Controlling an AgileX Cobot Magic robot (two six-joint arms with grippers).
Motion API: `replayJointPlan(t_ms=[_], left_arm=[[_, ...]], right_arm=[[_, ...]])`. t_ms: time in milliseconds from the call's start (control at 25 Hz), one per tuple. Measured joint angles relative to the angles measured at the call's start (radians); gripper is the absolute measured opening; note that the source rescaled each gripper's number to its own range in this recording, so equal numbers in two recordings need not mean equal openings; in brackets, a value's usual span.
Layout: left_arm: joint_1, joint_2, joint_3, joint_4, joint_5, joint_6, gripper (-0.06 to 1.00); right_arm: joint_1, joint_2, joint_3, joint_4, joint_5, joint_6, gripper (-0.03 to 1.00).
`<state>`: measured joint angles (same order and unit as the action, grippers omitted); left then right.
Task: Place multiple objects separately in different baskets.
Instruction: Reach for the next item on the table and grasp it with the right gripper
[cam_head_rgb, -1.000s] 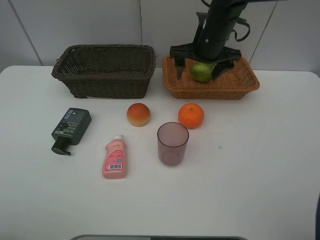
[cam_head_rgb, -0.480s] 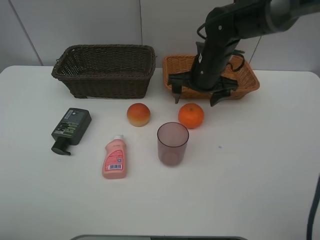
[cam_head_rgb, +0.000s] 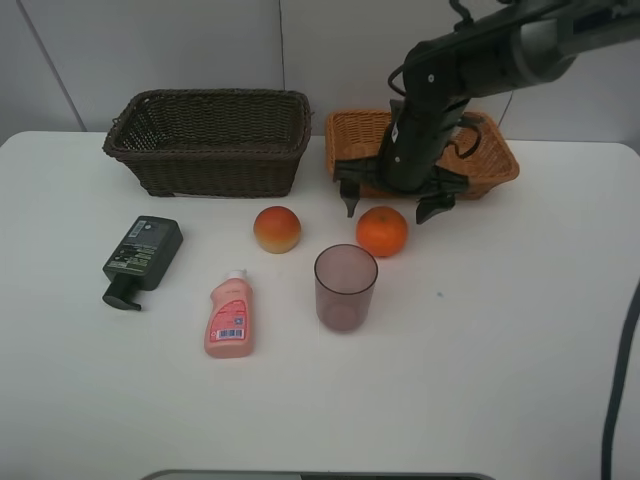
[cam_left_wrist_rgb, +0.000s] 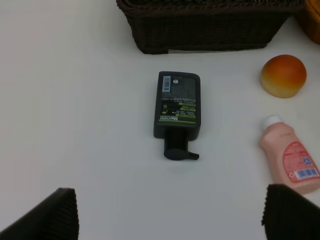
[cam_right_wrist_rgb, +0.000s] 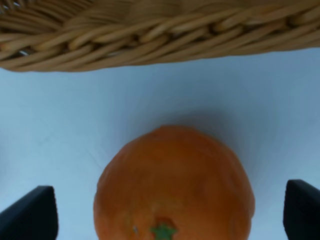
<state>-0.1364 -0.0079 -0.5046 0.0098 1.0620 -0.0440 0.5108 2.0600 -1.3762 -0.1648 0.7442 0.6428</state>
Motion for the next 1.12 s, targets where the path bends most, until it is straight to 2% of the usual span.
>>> replayJointPlan(t_ms=[200, 480, 1040, 1120], left_arm=[[0.000, 0.000, 0.000, 0.000, 0.000, 0.000, 0.84], [0.000, 0.000, 0.000, 0.000, 0.000, 0.000, 0.84], [0.000, 0.000, 0.000, 0.000, 0.000, 0.000, 0.84], [0.000, 0.000, 0.000, 0.000, 0.000, 0.000, 0.84]], right_arm=[[0.004, 0.028, 0.000, -0.001, -0.022, 0.007, 1.00], [0.006, 0.035, 0.000, -0.056, -0.043, 0.071, 1.00], [0.010, 0.105, 0.000, -0.059, -0.052, 0.077, 1.00], [0.010, 0.105, 0.000, -0.059, -0.052, 0.077, 0.98]])
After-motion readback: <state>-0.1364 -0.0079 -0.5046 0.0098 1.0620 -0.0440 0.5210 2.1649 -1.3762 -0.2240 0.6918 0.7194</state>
